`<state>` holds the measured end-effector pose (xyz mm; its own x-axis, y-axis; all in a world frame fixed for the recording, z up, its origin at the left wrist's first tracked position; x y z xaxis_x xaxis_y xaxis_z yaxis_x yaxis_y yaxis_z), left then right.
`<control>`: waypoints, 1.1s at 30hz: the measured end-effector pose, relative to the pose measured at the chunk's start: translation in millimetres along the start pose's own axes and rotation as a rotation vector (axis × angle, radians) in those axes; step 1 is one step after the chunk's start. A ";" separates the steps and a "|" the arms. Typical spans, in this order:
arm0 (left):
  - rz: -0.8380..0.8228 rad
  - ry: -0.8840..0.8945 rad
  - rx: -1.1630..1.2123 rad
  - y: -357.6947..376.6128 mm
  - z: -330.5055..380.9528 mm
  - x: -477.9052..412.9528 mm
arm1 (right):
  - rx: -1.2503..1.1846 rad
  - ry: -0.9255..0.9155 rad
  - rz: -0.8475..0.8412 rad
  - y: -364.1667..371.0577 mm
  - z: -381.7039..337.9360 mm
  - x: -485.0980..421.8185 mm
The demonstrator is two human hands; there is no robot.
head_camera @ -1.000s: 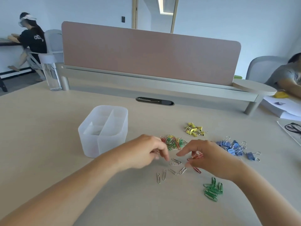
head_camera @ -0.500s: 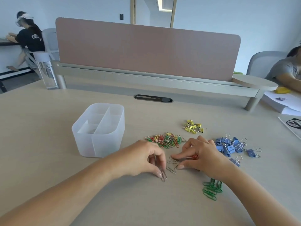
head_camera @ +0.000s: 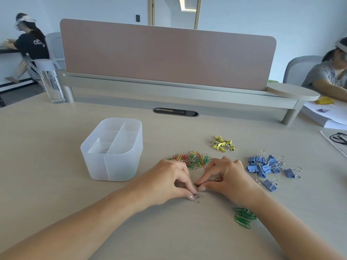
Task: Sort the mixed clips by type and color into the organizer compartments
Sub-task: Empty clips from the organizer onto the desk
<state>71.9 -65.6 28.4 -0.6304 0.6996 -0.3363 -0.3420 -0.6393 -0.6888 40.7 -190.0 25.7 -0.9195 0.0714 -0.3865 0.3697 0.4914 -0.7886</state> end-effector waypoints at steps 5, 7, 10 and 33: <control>-0.025 0.051 -0.071 1.4 8.3 0.5 | 0.031 0.030 -0.040 2.3 1.6 -1.0; -0.030 0.083 -0.116 2.9 12.0 1.8 | 0.048 0.018 -0.060 3.6 -0.4 -1.0; -0.037 0.120 -0.185 5.9 15.3 3.3 | 0.064 0.001 -0.069 3.4 -4.3 -0.7; 0.063 -0.033 -0.176 6.2 3.9 2.2 | -0.068 0.144 -0.157 -9.9 4.7 10.2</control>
<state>65.7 -69.2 25.9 -0.6704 0.6470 -0.3632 -0.1758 -0.6141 -0.7694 28.3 -198.2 27.3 -0.9764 0.1099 -0.1857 0.2151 0.5633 -0.7978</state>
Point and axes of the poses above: each hand's wrist, its own x-axis away from the middle knuckle, its own y-axis out of the palm, z = x × y, the point moved 9 cm from there along -x, towards the middle knuckle, and after that the axes turned 13 degrees about z, right-handed, at the moved point
